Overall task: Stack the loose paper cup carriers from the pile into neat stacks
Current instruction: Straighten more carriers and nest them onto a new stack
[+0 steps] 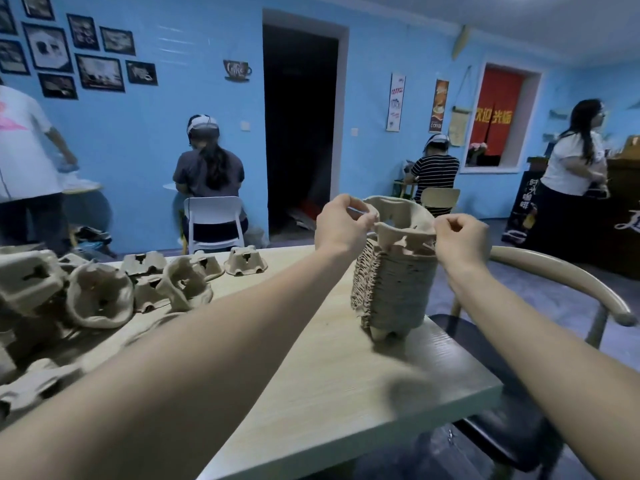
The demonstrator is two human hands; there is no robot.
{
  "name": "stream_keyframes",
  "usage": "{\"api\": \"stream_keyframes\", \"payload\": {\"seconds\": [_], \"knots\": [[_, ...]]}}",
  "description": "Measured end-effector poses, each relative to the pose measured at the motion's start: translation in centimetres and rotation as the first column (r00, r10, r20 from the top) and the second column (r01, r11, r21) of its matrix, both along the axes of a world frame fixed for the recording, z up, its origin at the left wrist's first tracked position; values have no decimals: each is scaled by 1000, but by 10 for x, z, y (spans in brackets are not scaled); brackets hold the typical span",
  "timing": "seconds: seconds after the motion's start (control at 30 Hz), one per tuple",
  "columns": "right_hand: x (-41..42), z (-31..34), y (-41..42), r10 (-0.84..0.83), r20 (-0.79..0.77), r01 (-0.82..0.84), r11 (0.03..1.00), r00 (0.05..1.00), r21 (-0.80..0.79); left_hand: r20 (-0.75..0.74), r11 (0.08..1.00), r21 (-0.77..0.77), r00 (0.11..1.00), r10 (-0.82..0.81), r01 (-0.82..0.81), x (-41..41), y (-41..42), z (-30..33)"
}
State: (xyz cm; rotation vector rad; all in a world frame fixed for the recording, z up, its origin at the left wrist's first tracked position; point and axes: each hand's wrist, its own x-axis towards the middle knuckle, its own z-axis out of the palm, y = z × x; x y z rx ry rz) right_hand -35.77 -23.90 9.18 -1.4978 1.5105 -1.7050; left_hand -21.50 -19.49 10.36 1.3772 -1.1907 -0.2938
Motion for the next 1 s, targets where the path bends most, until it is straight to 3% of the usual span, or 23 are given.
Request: {"api": "stream_keyframes", "payload": {"seconds": [0.2, 0.7, 1.0], "knots": [[-9, -11, -8, 12, -43, -10, 999, 999, 33, -36, 999, 39, 999, -29, 30, -10, -12, -13], [-11, -27, -1, 146, -263, -113, 984, 954, 135, 94, 978, 202, 995, 26, -45, -12, -6, -26], [9, -23, 34, 86, -429, -113, 993, 899, -39, 290, 983, 174, 957, 3, -56, 14, 37, -42]]}}
